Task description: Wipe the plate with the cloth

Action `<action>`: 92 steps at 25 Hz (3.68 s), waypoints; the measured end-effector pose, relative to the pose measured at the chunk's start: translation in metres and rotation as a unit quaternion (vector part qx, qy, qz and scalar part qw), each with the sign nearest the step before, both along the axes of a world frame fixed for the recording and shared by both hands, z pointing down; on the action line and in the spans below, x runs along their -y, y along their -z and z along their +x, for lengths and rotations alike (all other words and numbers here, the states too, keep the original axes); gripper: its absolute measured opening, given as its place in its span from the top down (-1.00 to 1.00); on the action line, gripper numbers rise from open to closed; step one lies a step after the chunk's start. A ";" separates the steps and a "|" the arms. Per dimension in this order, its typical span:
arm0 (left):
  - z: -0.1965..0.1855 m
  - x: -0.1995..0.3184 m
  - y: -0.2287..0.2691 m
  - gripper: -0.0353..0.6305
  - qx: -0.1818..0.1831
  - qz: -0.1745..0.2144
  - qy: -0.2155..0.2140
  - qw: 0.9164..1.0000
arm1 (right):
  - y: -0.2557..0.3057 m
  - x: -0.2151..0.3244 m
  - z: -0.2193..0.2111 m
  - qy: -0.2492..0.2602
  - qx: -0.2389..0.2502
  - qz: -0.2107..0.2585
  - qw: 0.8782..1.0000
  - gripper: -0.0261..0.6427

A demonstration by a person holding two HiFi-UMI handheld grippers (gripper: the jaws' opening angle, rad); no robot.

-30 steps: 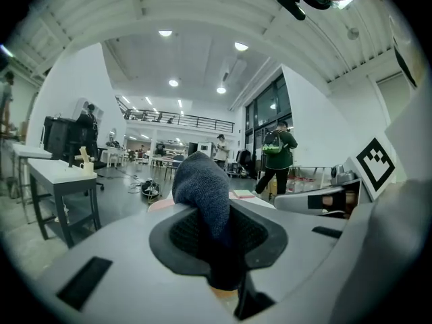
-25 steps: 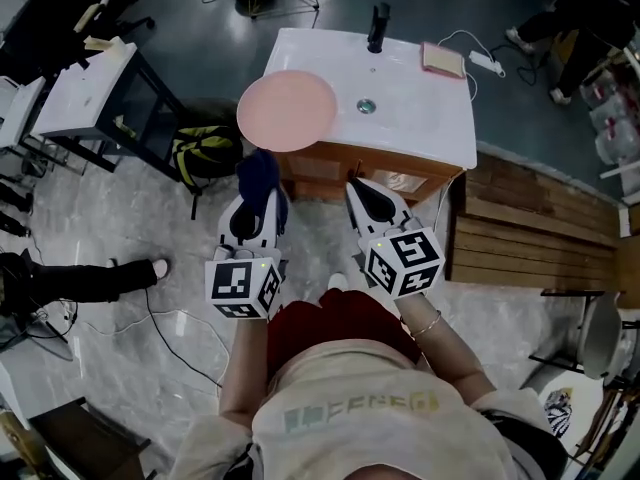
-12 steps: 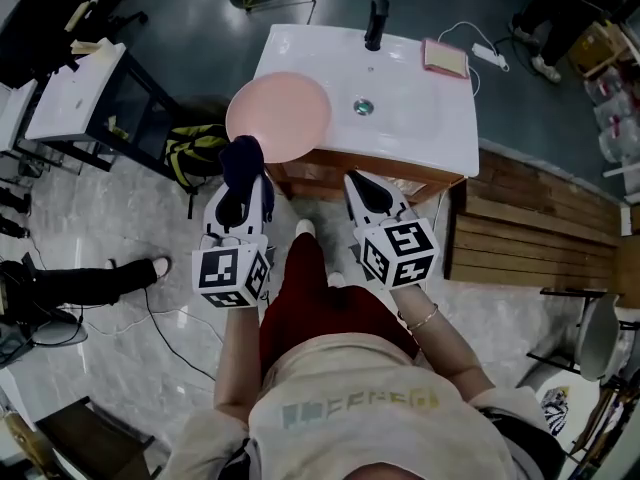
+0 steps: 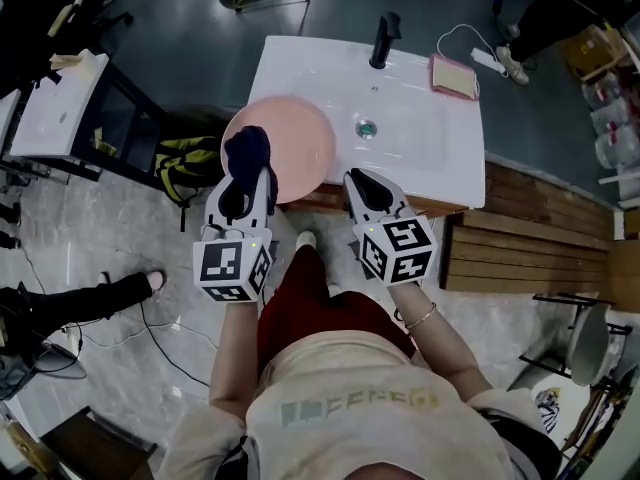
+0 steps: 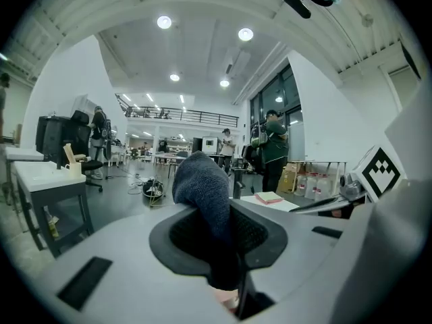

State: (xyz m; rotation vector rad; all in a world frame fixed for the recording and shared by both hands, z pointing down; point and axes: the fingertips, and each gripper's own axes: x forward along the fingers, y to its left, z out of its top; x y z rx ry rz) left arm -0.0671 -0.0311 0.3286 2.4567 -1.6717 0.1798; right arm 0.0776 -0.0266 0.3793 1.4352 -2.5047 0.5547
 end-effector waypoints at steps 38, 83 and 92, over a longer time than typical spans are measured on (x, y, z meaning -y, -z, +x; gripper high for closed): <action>-0.003 0.149 -0.081 0.65 -0.018 -0.128 -0.071 0.989 | -0.115 0.128 -0.025 0.020 -0.069 -0.226 0.971 0.50; 0.093 0.178 -0.147 0.65 0.097 -0.241 -0.222 0.940 | -0.112 0.143 -0.014 -0.048 -0.108 -0.191 0.975 0.72; 0.060 0.191 -0.152 0.65 0.105 -0.256 -0.182 0.944 | -0.114 0.144 -0.013 -0.048 -0.121 -0.190 0.973 0.72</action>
